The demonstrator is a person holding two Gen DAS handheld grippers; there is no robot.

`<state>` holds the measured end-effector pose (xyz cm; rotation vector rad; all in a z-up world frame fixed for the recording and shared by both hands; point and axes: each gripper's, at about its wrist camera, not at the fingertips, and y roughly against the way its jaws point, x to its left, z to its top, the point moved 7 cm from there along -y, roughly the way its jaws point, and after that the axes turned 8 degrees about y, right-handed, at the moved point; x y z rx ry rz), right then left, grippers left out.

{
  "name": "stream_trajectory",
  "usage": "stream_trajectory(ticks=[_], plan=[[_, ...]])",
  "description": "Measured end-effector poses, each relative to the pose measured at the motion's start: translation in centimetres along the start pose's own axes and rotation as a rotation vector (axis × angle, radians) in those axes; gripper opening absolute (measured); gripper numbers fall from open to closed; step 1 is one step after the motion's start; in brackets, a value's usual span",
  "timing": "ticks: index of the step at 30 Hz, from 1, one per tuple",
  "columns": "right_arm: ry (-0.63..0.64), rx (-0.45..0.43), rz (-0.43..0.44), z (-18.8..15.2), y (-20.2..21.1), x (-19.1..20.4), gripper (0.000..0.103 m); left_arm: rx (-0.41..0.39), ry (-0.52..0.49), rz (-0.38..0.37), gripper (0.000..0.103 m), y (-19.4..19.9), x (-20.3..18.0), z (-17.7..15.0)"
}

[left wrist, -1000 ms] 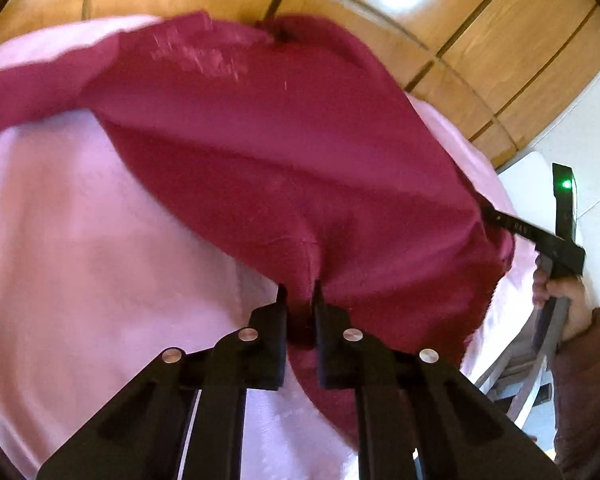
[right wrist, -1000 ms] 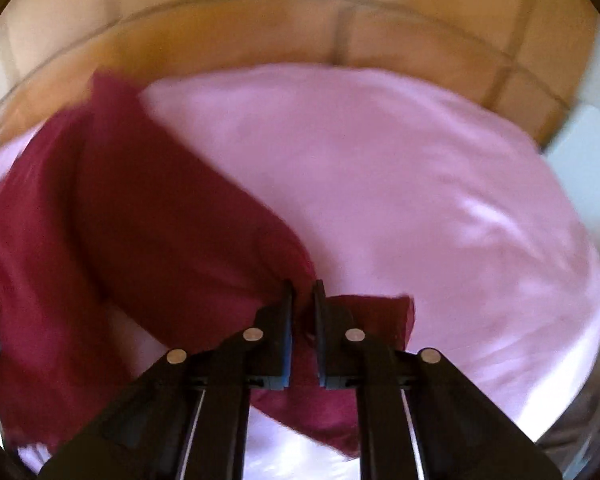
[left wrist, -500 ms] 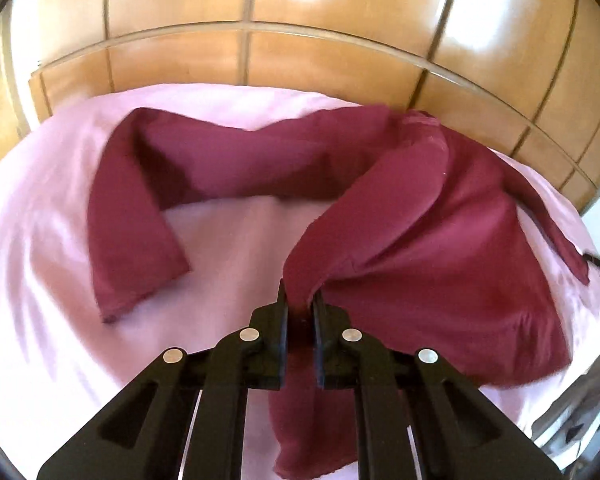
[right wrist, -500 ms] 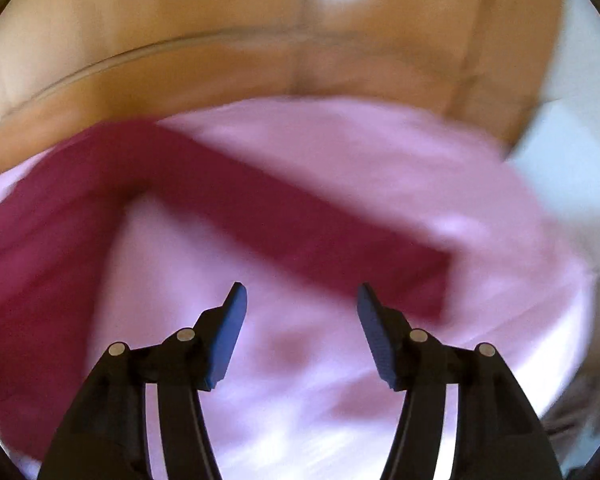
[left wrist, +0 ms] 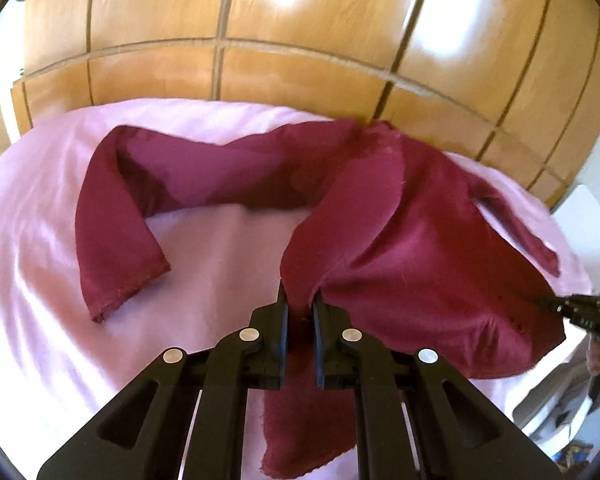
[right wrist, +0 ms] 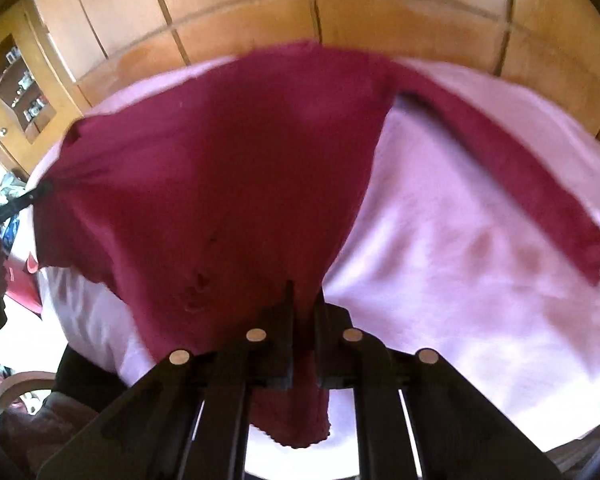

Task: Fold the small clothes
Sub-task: 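Lift and shake the shirt out with both grippers, spreading it over the bed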

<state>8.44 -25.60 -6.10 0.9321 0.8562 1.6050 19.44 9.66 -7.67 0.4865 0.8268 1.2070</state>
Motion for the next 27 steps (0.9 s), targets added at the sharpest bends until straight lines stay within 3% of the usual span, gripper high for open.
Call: stream_trajectory(ticks=[4, 9, 11, 13, 14, 15, 17, 19, 22, 24, 27], plan=[[0.002, 0.034, -0.048, -3.0, 2.8, -3.3, 0.006, 0.058, -0.054, -0.050, 0.009, 0.3, -1.8, -2.6], [-0.016, 0.188, -0.078, -7.9, 0.1, -4.6, 0.006, 0.172, -0.105, 0.011, 0.009, -2.9, -2.3, -6.9], [-0.004, 0.211, -0.091, -7.8, -1.2, -4.0, 0.010, 0.194, -0.050, -0.002, 0.010, -3.2, -1.2, -7.2], [0.025, 0.191, -0.109, -6.6, -1.2, -3.8, 0.037, 0.172, 0.002, -0.010, 0.011, -2.4, -0.1, -6.5], [0.044, 0.171, -0.129, -6.0, -0.9, -3.6, 0.065, 0.131, 0.033, 0.014, 0.011, -1.5, 1.1, -5.7], [0.065, 0.136, -0.162, -4.9, -0.2, -3.2, 0.073, 0.108, 0.054, 0.035, 0.011, -0.9, 2.0, -5.1], [0.088, 0.058, -0.186, -2.6, 0.6, -2.6, 0.072, 0.055, 0.141, 0.095, 0.011, 0.2, 5.1, -3.8], [0.104, -0.013, -0.149, -0.3, 0.5, -1.0, 0.073, 0.007, 0.204, 0.210, 0.011, 0.9, 8.6, -2.7], [0.141, -0.049, -0.072, 2.0, -2.0, 2.5, 0.077, -0.025, 0.221, 0.300, 0.011, 1.2, 10.9, -1.9], [0.177, -0.048, -0.014, 3.4, -4.8, 5.6, 0.077, -0.037, 0.189, 0.318, 0.034, 1.0, 10.8, -1.5], [0.225, -0.045, 0.047, 4.6, -8.1, 10.0, 0.077, -0.079, 0.089, 0.358, 0.055, 0.2, 9.5, -0.9]])
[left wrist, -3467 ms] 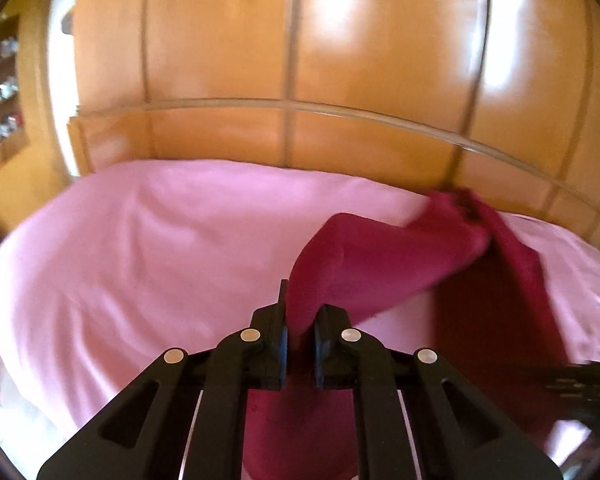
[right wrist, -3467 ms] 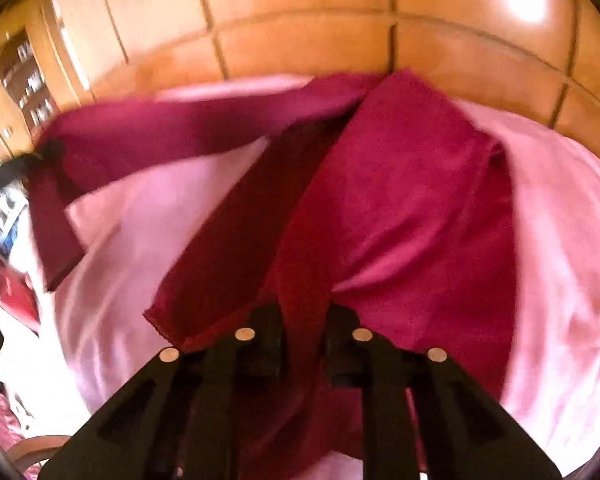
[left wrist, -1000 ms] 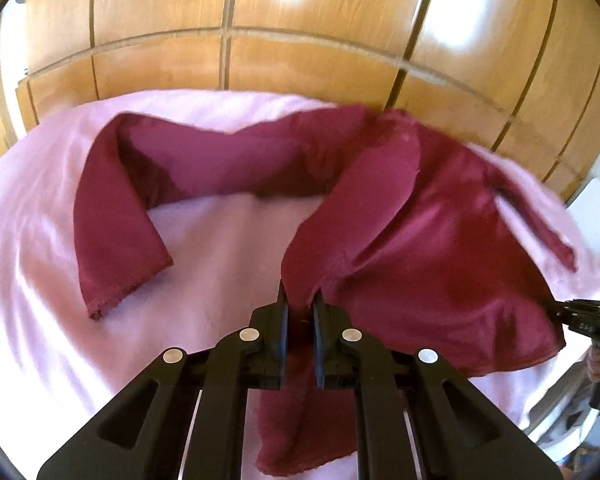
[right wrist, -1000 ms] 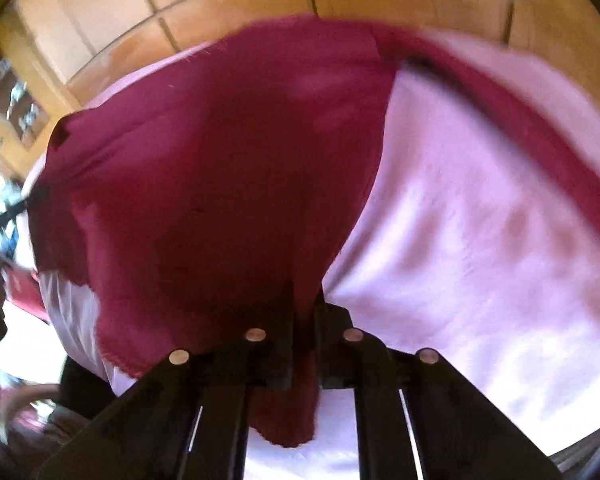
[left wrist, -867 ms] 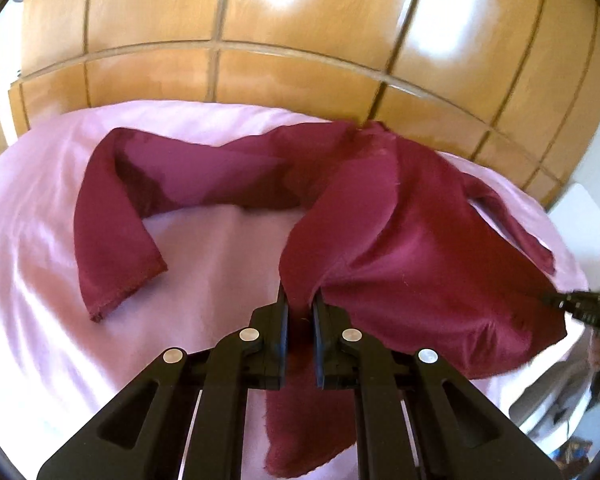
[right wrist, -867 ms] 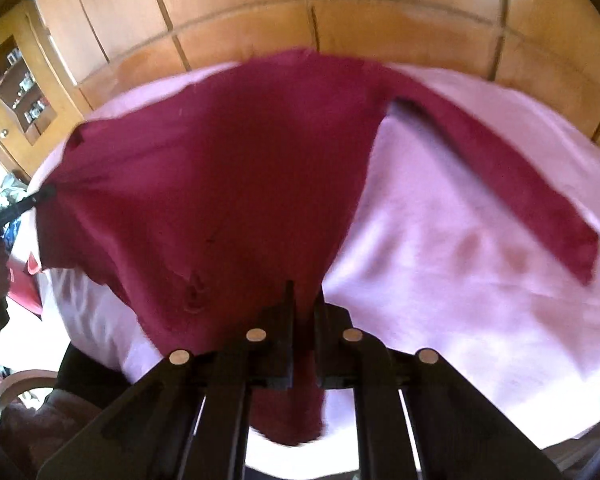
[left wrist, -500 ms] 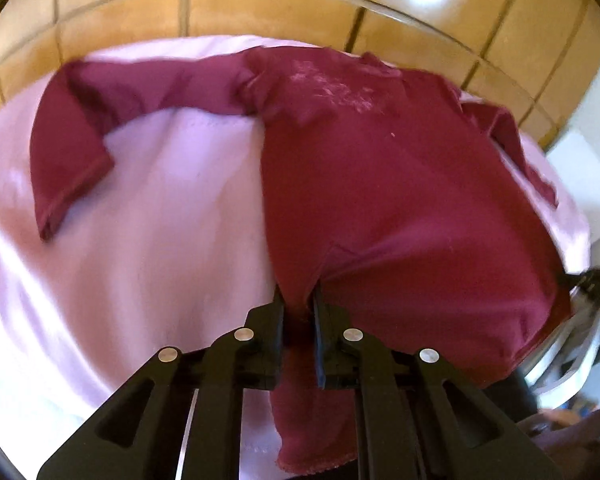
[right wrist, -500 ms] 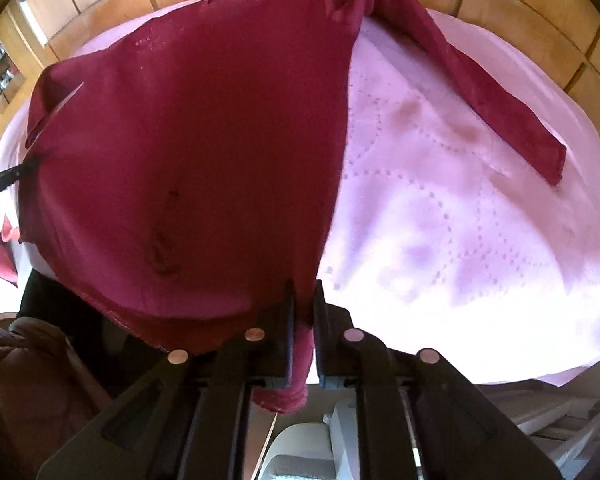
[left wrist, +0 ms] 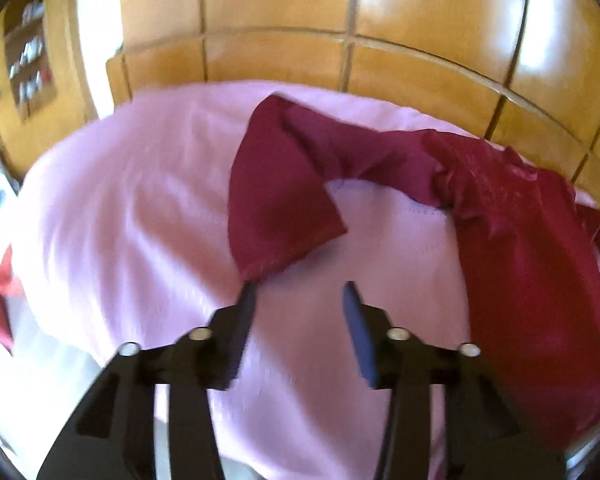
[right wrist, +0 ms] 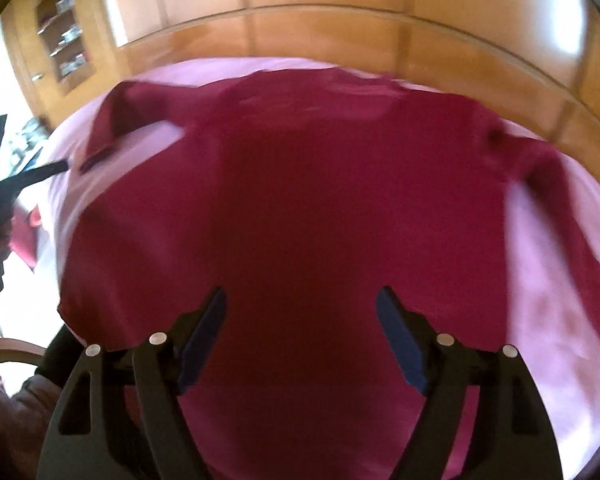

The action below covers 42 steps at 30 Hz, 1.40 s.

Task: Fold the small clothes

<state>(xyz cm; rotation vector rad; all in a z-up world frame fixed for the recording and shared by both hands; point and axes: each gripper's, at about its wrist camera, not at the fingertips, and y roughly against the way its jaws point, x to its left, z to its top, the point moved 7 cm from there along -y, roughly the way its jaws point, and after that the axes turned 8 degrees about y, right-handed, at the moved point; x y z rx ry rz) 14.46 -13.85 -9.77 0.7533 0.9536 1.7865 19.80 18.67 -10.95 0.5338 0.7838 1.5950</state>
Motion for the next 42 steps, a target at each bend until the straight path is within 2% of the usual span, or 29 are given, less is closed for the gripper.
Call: stream_trajectory(ticks=[2, 5, 6, 7, 8, 9, 11, 12, 16, 18, 19, 22, 24, 27, 30, 32, 33, 34, 35, 37, 39, 40, 42], plan=[[0.013, -0.003, 0.026, 1.3, -2.2, 1.9, 0.077, -0.025, -0.081, 0.037, 0.065, -0.9, -1.1, 0.3], [0.014, -0.028, 0.060, 2.7, -4.5, 3.8, 0.078, -0.035, -0.155, 0.128, 0.065, -3.8, -1.0, 1.1], [0.017, -0.033, 0.054, 1.9, -4.2, 3.6, 0.080, -0.028, -0.162, 0.164, 0.063, -4.9, -0.5, 1.4], [0.020, -0.036, 0.043, 2.1, -4.9, 3.8, 0.080, -0.013, -0.152, 0.195, 0.057, -6.1, 0.2, 1.7], [0.016, -0.033, 0.042, 2.4, -5.8, 4.1, 0.081, 0.017, -0.119, 0.197, 0.024, -7.2, 1.1, 1.9], [0.013, -0.030, 0.042, 1.9, -5.6, 4.0, 0.083, 0.045, -0.077, 0.193, 0.008, -7.9, 2.1, 2.1], [0.011, -0.042, 0.045, 1.8, -6.6, 3.9, 0.087, 0.060, 0.048, 0.125, 0.007, -7.6, 4.3, 3.4], [0.012, -0.054, 0.047, 1.1, -5.7, 3.6, 0.089, 0.054, 0.094, 0.098, 0.006, -7.0, 5.2, 4.2], [0.012, -0.081, 0.045, 0.7, -5.7, 3.7, 0.095, 0.022, 0.340, -0.031, 0.006, -3.2, 11.3, 8.7], [0.010, -0.086, 0.041, 0.9, -6.0, 3.8, 0.099, 0.000, 0.413, -0.036, 0.005, -1.8, 14.1, 10.8], [0.007, -0.090, 0.038, 0.9, -6.2, 3.9, 0.100, -0.007, 0.433, -0.025, 0.005, -1.5, 15.2, 11.6], [0.013, -0.096, 0.025, 1.0, -6.3, 4.1, 0.101, -0.015, 0.465, 0.098, 0.005, -1.7, 19.3, 14.1], [0.013, -0.102, 0.021, 0.9, -6.2, 4.0, 0.101, -0.002, 0.451, 0.186, 0.005, -2.9, 20.2, 14.4], [0.017, -0.099, 0.010, 0.8, -6.4, 4.0, 0.101, 0.058, 0.408, 0.276, 0.005, -7.1, 20.2, 14.1], [0.022, -0.097, -0.002, 0.8, -6.4, 4.1, 0.101, 0.115, 0.419, 0.331, 0.005, -10.1, 20.1, 13.0], [0.022, -0.098, -0.006, 0.8, -6.4, 4.1, 0.101, 0.126, 0.433, 0.355, 0.005, -10.4, 19.9, 12.3], [0.022, -0.100, -0.007, 0.8, -6.3, 4.1, 0.101, 0.122, 0.445, 0.348, 0.013, -10.1, 19.5, 12.1], [0.023, -0.103, -0.009, 0.8, -6.4, 4.1, 0.101, 0.106, 0.452, 0.332, 0.020, -9.3, 18.9, 11.6], [0.022, -0.106, -0.008, 0.8, -6.4, 4.1, 0.101, 0.092, 0.446, 0.309, 0.034, -8.5, 18.0, 11.4], [0.021, -0.108, -0.007, 0.8, -6.4, 4.1, 0.101, 0.072, 0.421, 0.181, 0.038, -7.5, 15.4, 10.6], [0.018, -0.112, -0.006, 0.9, -6.4, 4.1, 0.101, 0.106, 0.349, -0.078, 0.038, -5.2, 10.4, 8.2], [0.017, -0.113, -0.005, 0.9, -6.4, 4.1, 0.101, 0.126, 0.323, -0.160, 0.038, -4.5, 8.5, 7.1], [0.017, -0.113, -0.004, 0.9, -6.4, 4.1, 0.101, 0.226, 0.250, -0.356, 0.038, -2.6, 3.7, 3.3]])
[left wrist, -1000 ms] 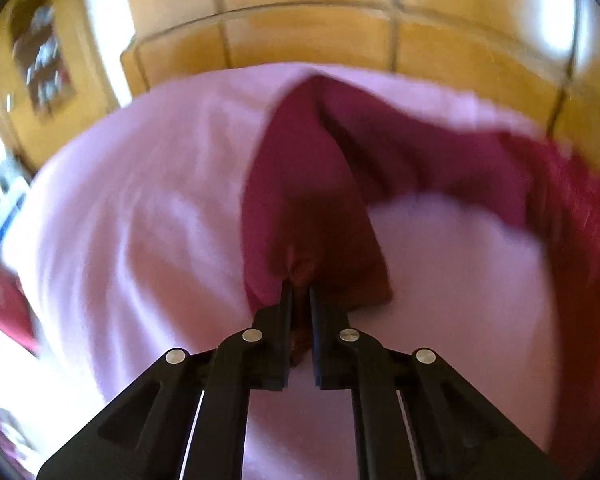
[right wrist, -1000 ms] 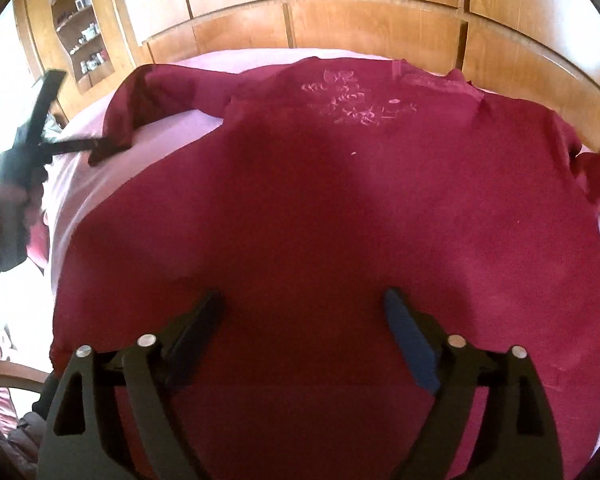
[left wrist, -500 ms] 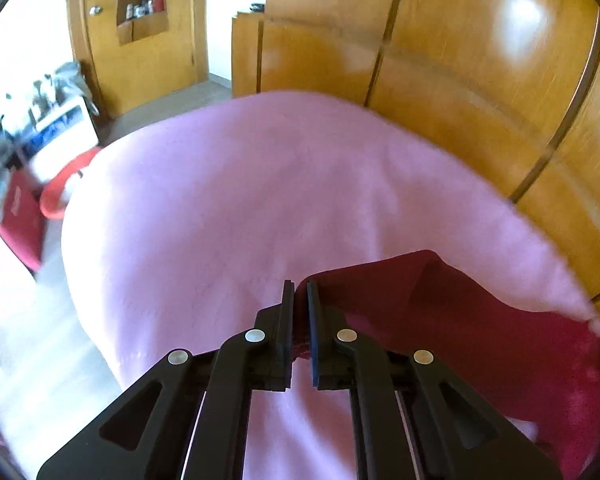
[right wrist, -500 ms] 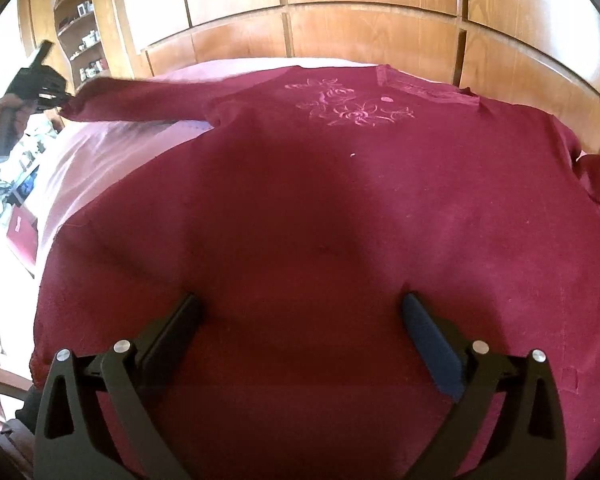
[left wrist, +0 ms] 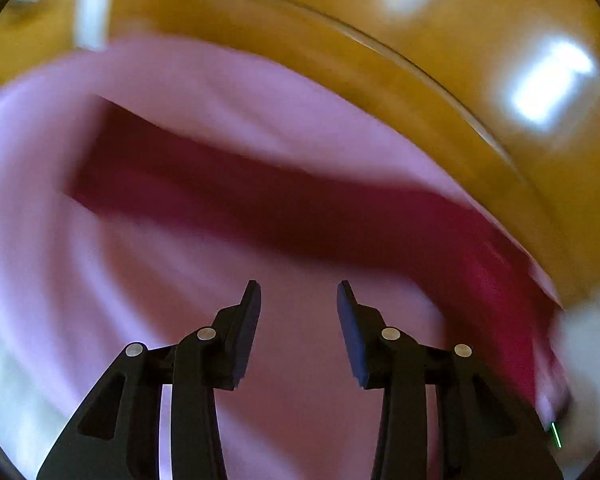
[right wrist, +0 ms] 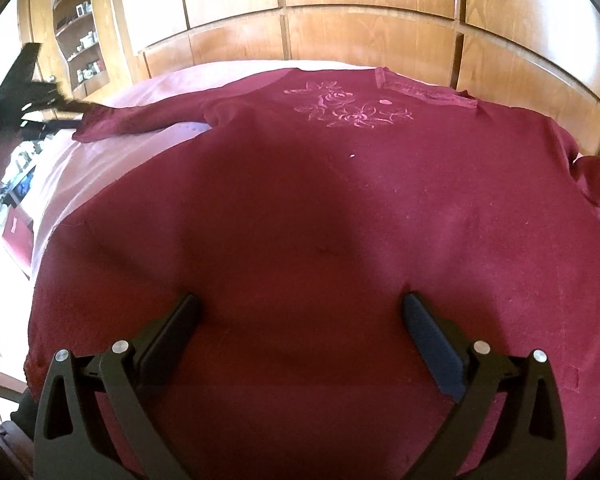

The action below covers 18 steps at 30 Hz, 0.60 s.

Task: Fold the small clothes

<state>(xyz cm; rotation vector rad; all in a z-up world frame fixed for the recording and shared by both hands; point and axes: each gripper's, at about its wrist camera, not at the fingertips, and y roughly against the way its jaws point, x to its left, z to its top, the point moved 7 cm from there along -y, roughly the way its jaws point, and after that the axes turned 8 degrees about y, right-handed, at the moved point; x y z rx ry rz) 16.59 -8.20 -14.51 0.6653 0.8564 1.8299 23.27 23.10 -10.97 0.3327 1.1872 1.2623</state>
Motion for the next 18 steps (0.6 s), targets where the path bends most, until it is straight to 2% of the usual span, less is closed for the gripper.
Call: stream_trajectory(ticks=[1, 2, 3, 5, 8, 9, 10, 11, 15, 18], plan=[[-0.002, -0.001, 0.001, 0.0, 0.0, 0.0, 0.101, 0.047, -0.020, -0.060, 0.038, -0.2, -1.4, -2.1], [-0.003, -0.001, 0.001, 0.0, 0.0, 0.0, 0.101, 0.102, -0.046, -0.123, 0.044, -0.6, -3.1, -4.7], [-0.005, -0.003, 0.001, 0.0, 0.1, 0.0, 0.101, 0.139, -0.067, -0.152, 0.054, -0.9, -4.2, -6.5], [-0.008, -0.003, -0.003, 0.0, 0.2, 0.0, 0.101, 0.196, -0.118, -0.178, 0.059, -1.7, -6.0, -10.1], [-0.005, 0.015, -0.008, 0.0, 0.5, 0.1, 0.101, 0.252, -0.149, -0.198, 0.059, -2.8, -7.7, -13.9], [-0.004, 0.022, -0.008, 0.0, 0.8, 0.0, 0.101, 0.249, -0.156, -0.187, 0.053, -3.1, -7.9, -14.6], [-0.005, 0.026, -0.006, 0.0, 1.0, 0.0, 0.101, 0.241, -0.168, -0.178, 0.041, -3.2, -8.2, -15.2], [-0.010, 0.028, -0.005, -0.1, 1.4, -0.2, 0.101, 0.245, -0.174, -0.179, 0.012, -3.3, -7.9, -14.8], [-0.021, 0.035, 0.005, -1.3, 2.8, -0.7, 0.101, 0.205, -0.202, -0.168, 0.009, -2.1, -7.7, -15.8], [-0.002, 0.039, 0.029, -2.7, 3.5, -0.1, 0.101, 0.219, -0.165, -0.130, 0.009, -1.2, -6.3, -17.2]])
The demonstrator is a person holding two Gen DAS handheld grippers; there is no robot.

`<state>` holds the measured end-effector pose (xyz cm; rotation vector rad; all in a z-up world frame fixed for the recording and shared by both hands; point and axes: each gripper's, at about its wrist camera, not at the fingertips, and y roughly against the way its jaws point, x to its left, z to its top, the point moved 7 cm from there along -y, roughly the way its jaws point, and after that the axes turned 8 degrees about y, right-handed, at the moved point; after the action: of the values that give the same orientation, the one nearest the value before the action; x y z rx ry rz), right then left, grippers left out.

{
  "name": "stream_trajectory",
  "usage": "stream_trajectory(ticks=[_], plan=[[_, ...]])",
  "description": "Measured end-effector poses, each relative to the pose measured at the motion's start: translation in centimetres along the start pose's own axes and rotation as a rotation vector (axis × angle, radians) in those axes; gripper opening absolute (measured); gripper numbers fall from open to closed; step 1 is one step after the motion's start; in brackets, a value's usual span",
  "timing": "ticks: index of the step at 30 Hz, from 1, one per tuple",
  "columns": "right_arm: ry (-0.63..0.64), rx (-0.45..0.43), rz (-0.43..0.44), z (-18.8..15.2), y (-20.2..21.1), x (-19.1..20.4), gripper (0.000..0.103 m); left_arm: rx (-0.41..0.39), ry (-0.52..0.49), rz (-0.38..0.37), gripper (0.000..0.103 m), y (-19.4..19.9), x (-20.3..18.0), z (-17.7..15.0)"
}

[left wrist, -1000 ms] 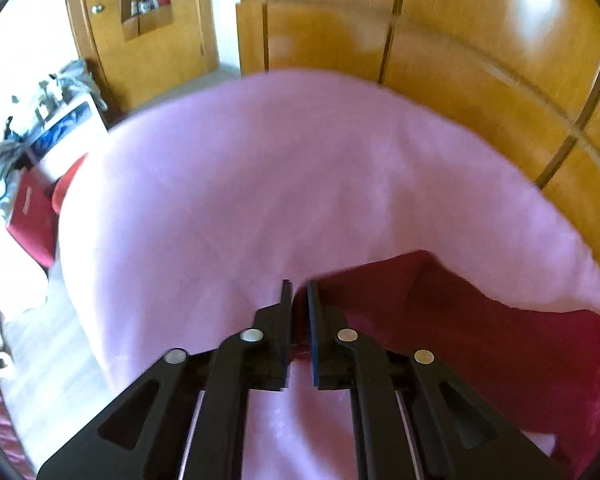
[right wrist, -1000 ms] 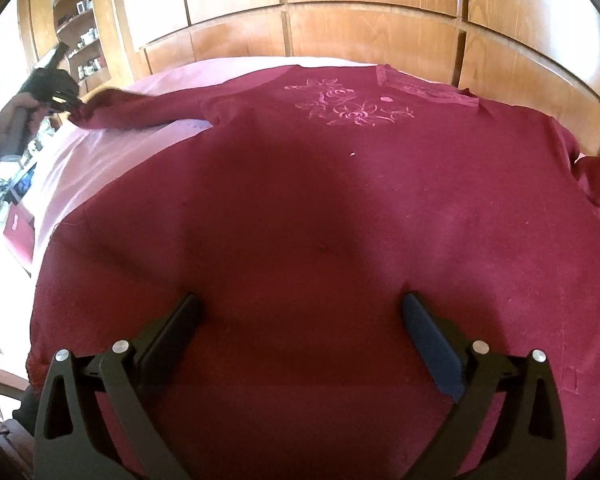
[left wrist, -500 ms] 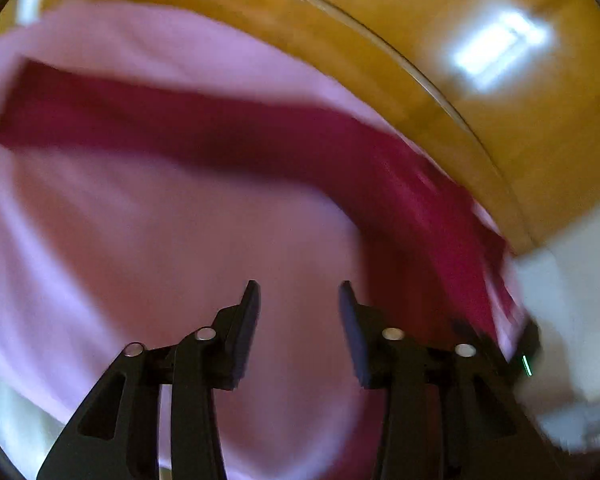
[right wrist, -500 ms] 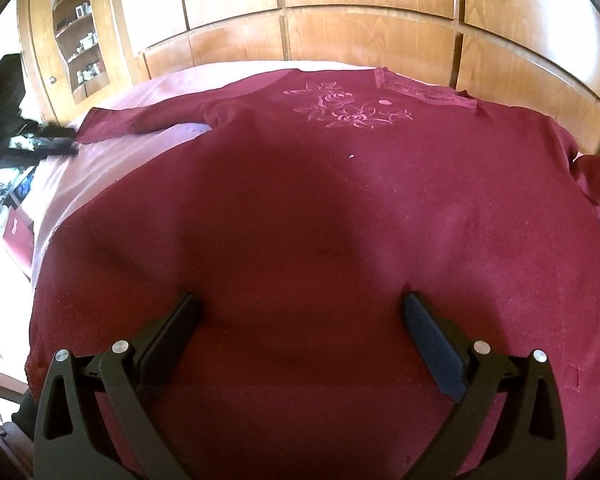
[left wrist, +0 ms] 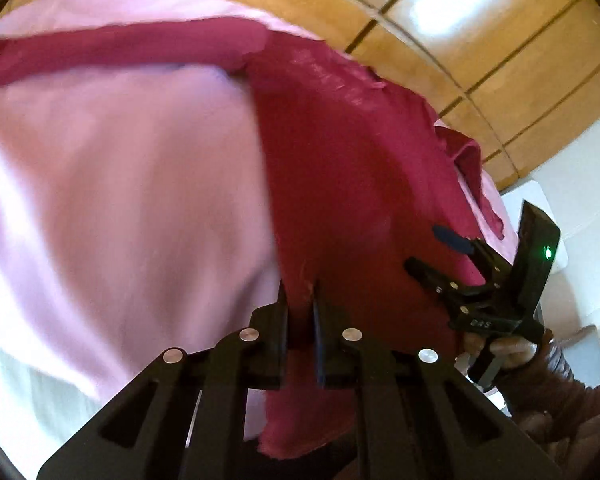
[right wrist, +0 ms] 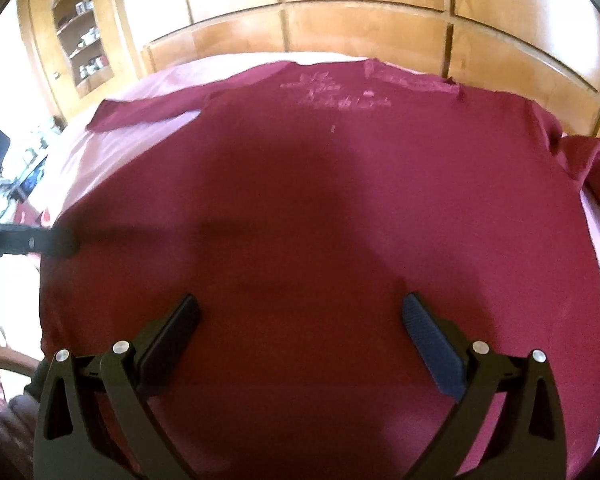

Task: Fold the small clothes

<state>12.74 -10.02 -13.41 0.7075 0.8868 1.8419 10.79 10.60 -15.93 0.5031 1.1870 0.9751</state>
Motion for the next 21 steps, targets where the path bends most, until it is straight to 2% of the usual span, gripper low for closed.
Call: stream_trajectory(ticks=[2, 4, 7, 10, 11, 13, 14, 18, 21], plan=[[0.012, -0.028, -0.027, -0.5, 0.1, 0.3, 0.101, 0.021, 0.024, 0.069, 0.010, -0.7, 0.8, -0.3], [0.009, -0.029, -0.034, -0.5, 0.0, 0.4, 0.101, 0.013, 0.048, 0.093, 0.012, -0.4, 1.3, 0.1], [0.010, -0.008, 0.005, -0.2, 0.4, 0.1, 0.101, -0.103, 0.005, 0.160, 0.012, 1.4, 0.1, 2.0], [-0.034, -0.004, 0.060, 0.0, 1.6, -1.4, 0.100, -0.188, -0.025, 0.174, 0.012, 2.4, -1.1, 3.9], [-0.082, -0.015, 0.056, 0.1, 2.5, -3.1, 0.100, -0.208, -0.041, 0.178, 0.013, 2.5, -1.7, 4.5], [-0.174, -0.039, 0.043, 0.1, 3.9, -5.8, 0.098, -0.217, -0.067, 0.183, 0.029, 2.0, -2.8, 4.9], [-0.268, -0.061, 0.034, -0.2, 5.1, -8.4, 0.095, -0.222, -0.082, 0.185, 0.039, 1.5, -3.5, 5.1], [-0.594, -0.134, -0.024, -2.8, 9.1, -18.1, 0.080, -0.197, -0.143, 0.184, 0.040, -1.2, -5.9, 5.0], [-0.807, -0.182, -0.118, -6.1, 12.3, -25.2, 0.078, -0.193, -0.186, 0.175, 0.040, -2.7, -7.5, 5.1]])
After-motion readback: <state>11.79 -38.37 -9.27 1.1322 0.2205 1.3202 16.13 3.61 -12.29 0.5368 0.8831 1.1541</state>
